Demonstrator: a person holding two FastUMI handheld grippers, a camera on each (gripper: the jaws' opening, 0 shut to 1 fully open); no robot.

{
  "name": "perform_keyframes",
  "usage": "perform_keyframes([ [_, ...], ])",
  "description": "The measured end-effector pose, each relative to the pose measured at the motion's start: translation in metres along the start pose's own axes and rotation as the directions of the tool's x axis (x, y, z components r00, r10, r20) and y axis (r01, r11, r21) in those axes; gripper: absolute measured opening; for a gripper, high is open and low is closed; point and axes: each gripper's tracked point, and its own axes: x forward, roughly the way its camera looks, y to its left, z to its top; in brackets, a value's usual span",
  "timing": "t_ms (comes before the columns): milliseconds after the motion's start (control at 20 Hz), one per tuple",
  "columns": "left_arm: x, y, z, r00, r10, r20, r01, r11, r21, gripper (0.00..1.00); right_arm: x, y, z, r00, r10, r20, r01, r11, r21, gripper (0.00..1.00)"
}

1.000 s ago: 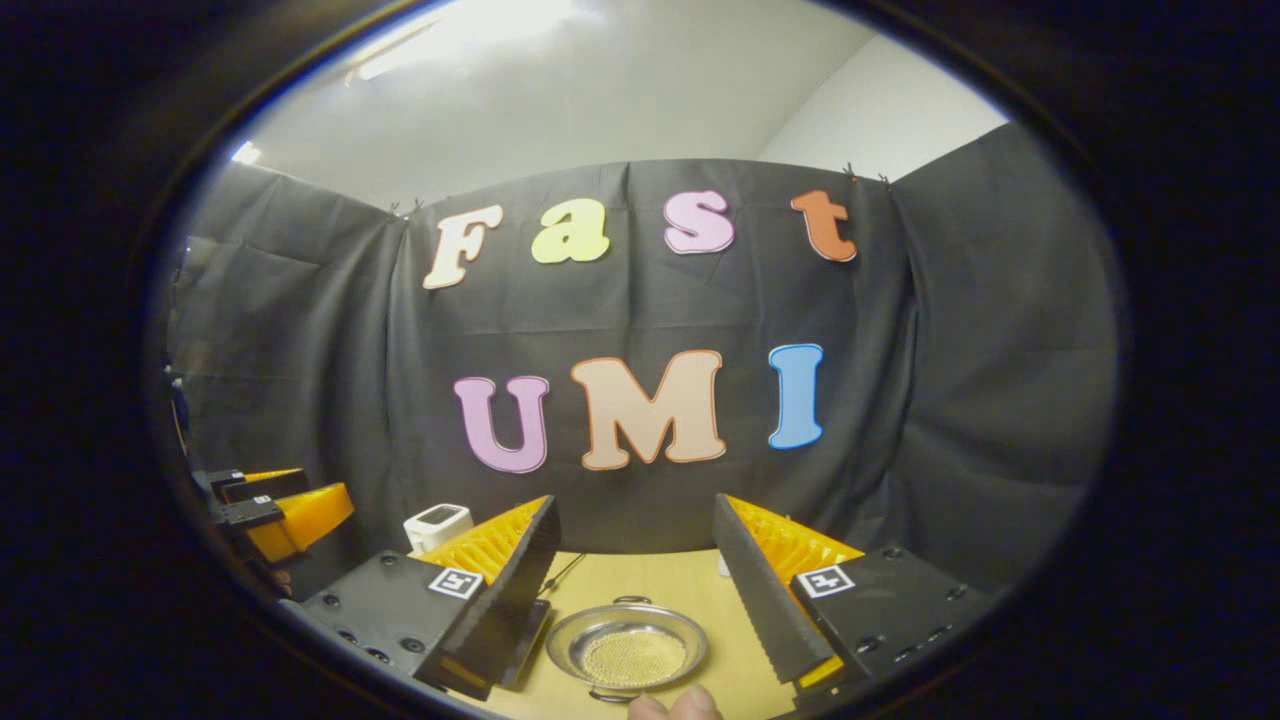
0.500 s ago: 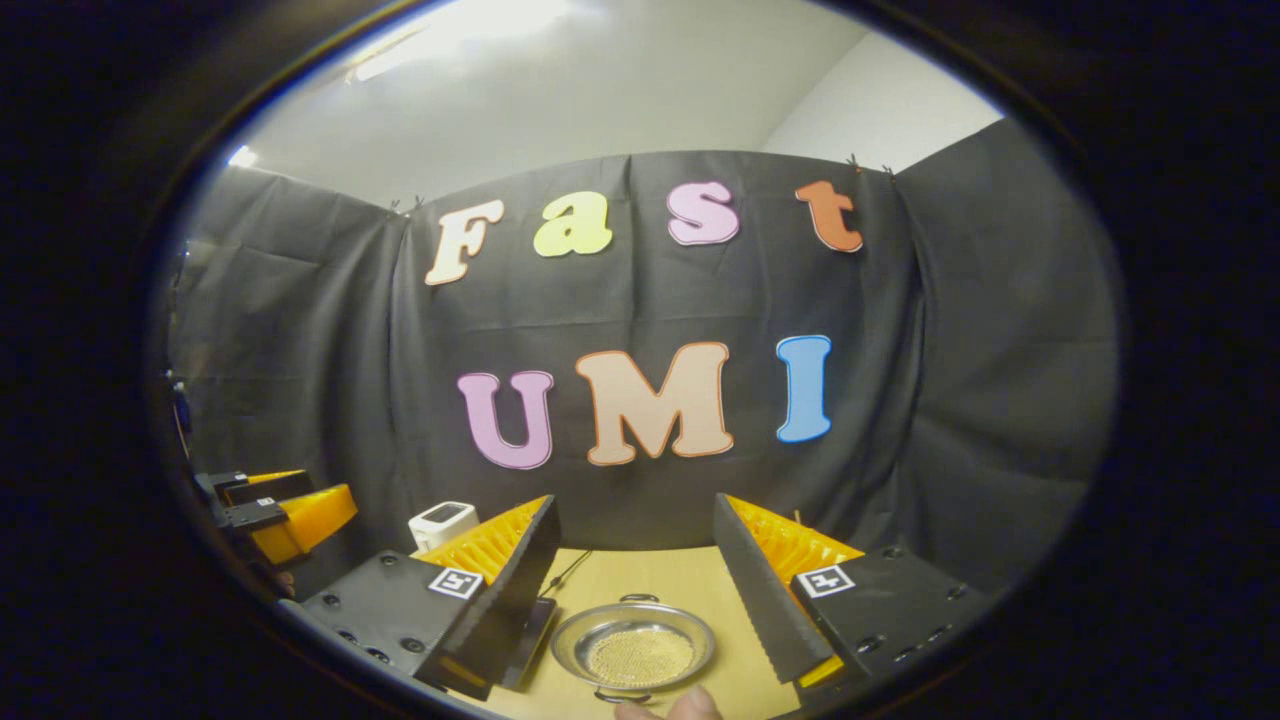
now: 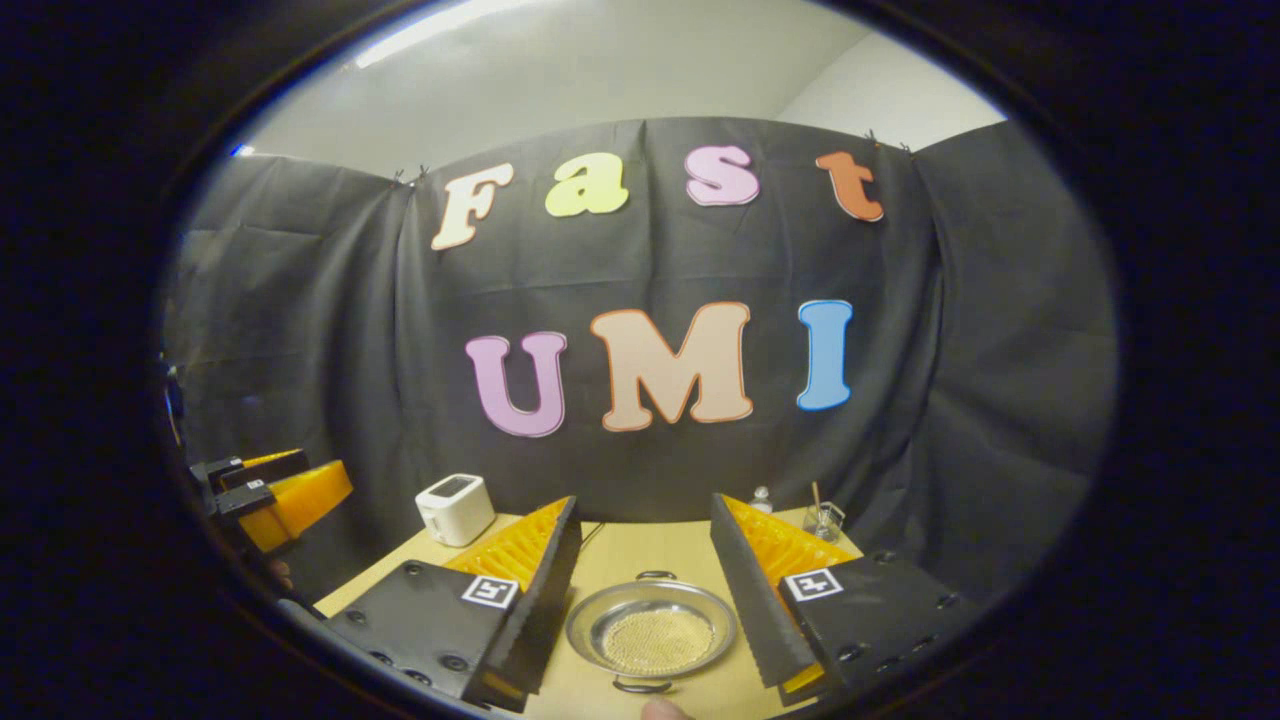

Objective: First push the handle of the pot to place it horizontally, then grasp the pot with both hands and set it on the induction cooktop.

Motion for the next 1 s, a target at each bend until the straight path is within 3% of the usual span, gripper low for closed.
perform_keyframes([
  [50,0.0,0.002,-0.001,1.0,-0.004,0.001,0.004,1.0,-0.005,0.94,0.005,0.006,-0.007,1.0,-0.001,-0.018,0.001,1.0,-0.003,0.73],
  [100,0.001,0.004,-0.002,1.0,-0.01,-0.002,0.01,1.0,-0.01,0.89,0.006,0.008,-0.011,1.0,-0.002,-0.026,0.002,1.0,-0.003,0.59],
  [150,0.002,0.004,-0.006,1.0,-0.016,-0.006,0.016,1.0,-0.011,0.93,0.008,0.01,-0.016,0.999,-0.011,-0.032,0.011,1.0,-0.007,0.55],
  [200,0.002,0.006,-0.007,1.0,-0.02,-0.009,0.02,1.0,-0.012,0.89,0.009,0.01,-0.02,0.999,-0.02,-0.042,0.019,1.0,-0.012,0.39],
  [350,0.01,0.009,-0.016,0.999,-0.013,-0.029,0.013,1.0,-0.02,0.93,0.019,0.016,-0.045,0.994,0.007,-0.113,-0.006,1.0,0.006,0.09],
  [550,0.03,0.014,-0.034,0.996,0.05,-0.068,-0.051,0.998,-0.022,0.89,0.04,0.014,-0.089,0.967,0.088,-0.239,-0.076,0.995,0.058,0.05],
  [600,0.033,0.013,-0.039,0.995,0.064,-0.082,-0.066,0.998,-0.018,0.94,0.046,0.012,-0.094,0.962,0.109,-0.25,-0.095,0.993,0.066,0.06],
  [800,0.053,0.008,-0.046,0.989,0.112,-0.099,-0.112,0.994,0.002,0.94,0.067,0.004,-0.123,0.932,0.181,-0.314,-0.157,0.982,0.101,0.0],
  [900,0.061,0.007,-0.05,0.983,0.144,-0.112,-0.144,0.99,0.007,0.99,0.073,0.006,-0.151,0.897,0.232,-0.377,-0.201,0.972,0.121,0.03],
  [1000,0.066,0.007,-0.056,0.975,0.181,-0.13,-0.181,0.983,0.01,0.94,0.073,0.013,-0.184,0.842,0.291,-0.454,-0.248,0.956,0.155,0.02],
])
